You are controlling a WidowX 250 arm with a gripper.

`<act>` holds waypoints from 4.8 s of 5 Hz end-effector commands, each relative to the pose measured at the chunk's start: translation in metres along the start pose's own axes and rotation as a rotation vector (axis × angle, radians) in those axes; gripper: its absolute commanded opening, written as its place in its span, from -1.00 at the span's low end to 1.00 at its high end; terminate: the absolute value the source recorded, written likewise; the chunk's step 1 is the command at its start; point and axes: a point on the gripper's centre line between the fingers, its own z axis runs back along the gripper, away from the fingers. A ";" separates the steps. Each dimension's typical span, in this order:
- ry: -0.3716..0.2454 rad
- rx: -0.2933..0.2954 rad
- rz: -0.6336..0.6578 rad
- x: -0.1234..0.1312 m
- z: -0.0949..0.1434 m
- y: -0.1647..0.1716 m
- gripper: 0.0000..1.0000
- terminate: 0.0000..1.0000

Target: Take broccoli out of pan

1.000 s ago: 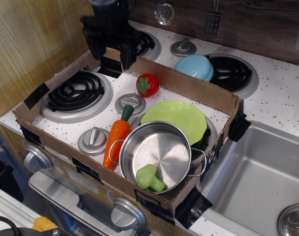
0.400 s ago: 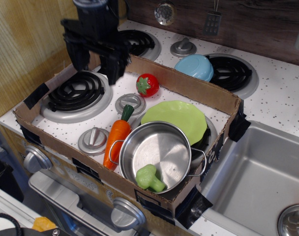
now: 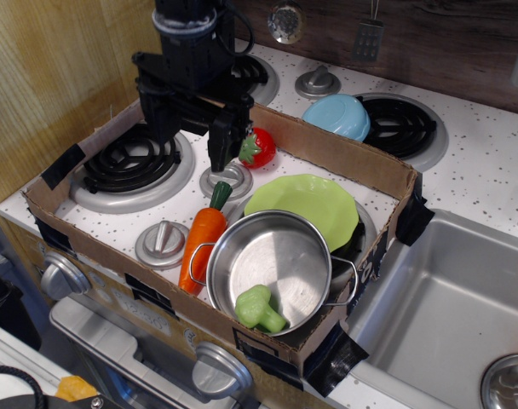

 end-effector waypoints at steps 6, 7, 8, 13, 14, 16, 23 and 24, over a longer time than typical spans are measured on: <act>-0.098 -0.093 0.107 -0.030 -0.045 -0.082 1.00 -1.00; -0.101 -0.096 0.123 -0.039 -0.049 -0.088 1.00 -1.00; -0.109 -0.111 0.146 -0.047 -0.054 -0.096 1.00 -1.00; -0.050 -0.130 0.112 -0.017 -0.017 -0.090 -1.00 -1.00; -0.056 -0.073 0.101 -0.008 0.003 -0.072 -1.00 -1.00; -0.131 0.029 0.047 0.032 0.002 -0.005 -1.00 -1.00; -0.229 0.125 0.088 0.025 -0.088 0.070 1.00 -1.00; -0.259 0.154 0.052 0.027 -0.081 0.072 1.00 -1.00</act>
